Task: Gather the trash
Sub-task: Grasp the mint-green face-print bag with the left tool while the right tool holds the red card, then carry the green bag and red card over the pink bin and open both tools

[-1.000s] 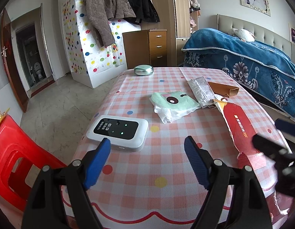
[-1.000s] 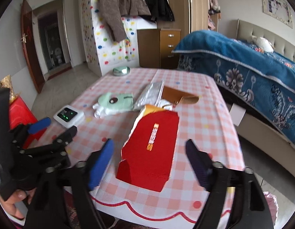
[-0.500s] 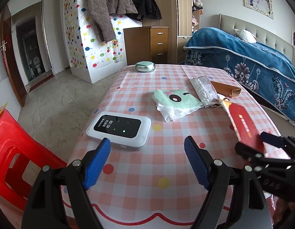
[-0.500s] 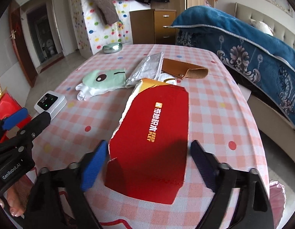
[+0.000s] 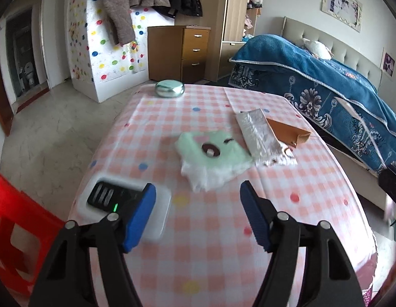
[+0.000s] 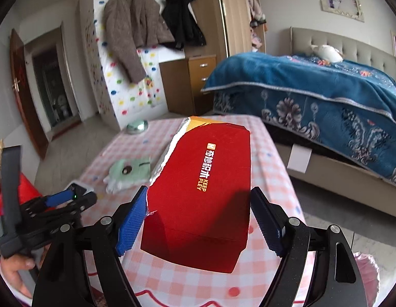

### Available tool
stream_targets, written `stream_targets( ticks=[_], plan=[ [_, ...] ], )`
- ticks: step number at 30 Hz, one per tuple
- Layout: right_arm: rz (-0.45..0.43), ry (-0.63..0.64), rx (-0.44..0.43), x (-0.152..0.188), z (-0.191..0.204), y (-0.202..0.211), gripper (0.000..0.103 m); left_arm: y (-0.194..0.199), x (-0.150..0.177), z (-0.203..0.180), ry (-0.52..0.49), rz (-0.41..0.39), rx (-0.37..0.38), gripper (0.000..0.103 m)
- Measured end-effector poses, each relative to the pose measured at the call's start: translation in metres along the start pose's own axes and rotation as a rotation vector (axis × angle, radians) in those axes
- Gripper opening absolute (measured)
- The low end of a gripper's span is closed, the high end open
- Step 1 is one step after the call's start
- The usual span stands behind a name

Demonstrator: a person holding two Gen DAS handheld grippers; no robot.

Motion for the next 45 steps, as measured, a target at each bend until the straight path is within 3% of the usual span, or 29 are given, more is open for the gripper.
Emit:
stream_targets(
  ticks=[4,7,9,12,16,17,24,28,38,45],
  plan=[
    [-0.002,-0.011,-0.012,0.005,-0.008,-0.007,0.079,-0.030,-0.016,-0.008,-0.043,0.037,-0.066,0.067],
    [0.002,-0.020,-0.013,0.004,-0.015,-0.006,0.079,-0.053,-0.021,-0.007,-0.081,0.073,-0.130,0.057],
    [0.007,-0.029,-0.014,-0.001,-0.019,0.001,0.079,-0.062,-0.021,-0.008,-0.090,0.095,-0.125,0.051],
    [0.015,-0.042,-0.012,-0.001,-0.022,0.003,0.079,-0.068,-0.016,-0.016,-0.118,0.112,-0.100,0.038],
    [0.017,-0.057,-0.011,0.003,-0.024,0.007,0.079,-0.063,-0.011,-0.025,-0.162,0.098,-0.068,0.004],
    [0.015,-0.056,-0.009,0.005,-0.024,0.010,0.079,-0.057,-0.009,-0.027,-0.168,0.086,-0.057,0.002],
    [-0.007,-0.058,0.005,0.014,-0.037,0.030,0.079,0.017,-0.006,-0.031,-0.069,-0.022,0.106,0.000],
    [-0.024,-0.050,0.016,0.016,-0.038,0.047,0.079,0.058,0.002,-0.043,-0.073,-0.062,0.181,0.000],
    [-0.035,-0.068,0.088,0.035,-0.064,0.105,0.079,0.110,0.046,-0.106,-0.178,-0.053,0.333,0.000],
    [-0.004,-0.087,0.211,0.066,-0.097,0.150,0.079,0.127,0.092,-0.189,-0.331,-0.026,0.447,0.001]
  ],
)
Point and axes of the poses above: each gripper's, at about its wrist camera, not at the fingertips, and y roughly against the way its jaws point, z to its left, x to its underside, the point moved 8 cm from there along -y, roughly the way its jaws point, and after that the axes turned 11 degrees about y, right-handed, at the moved point
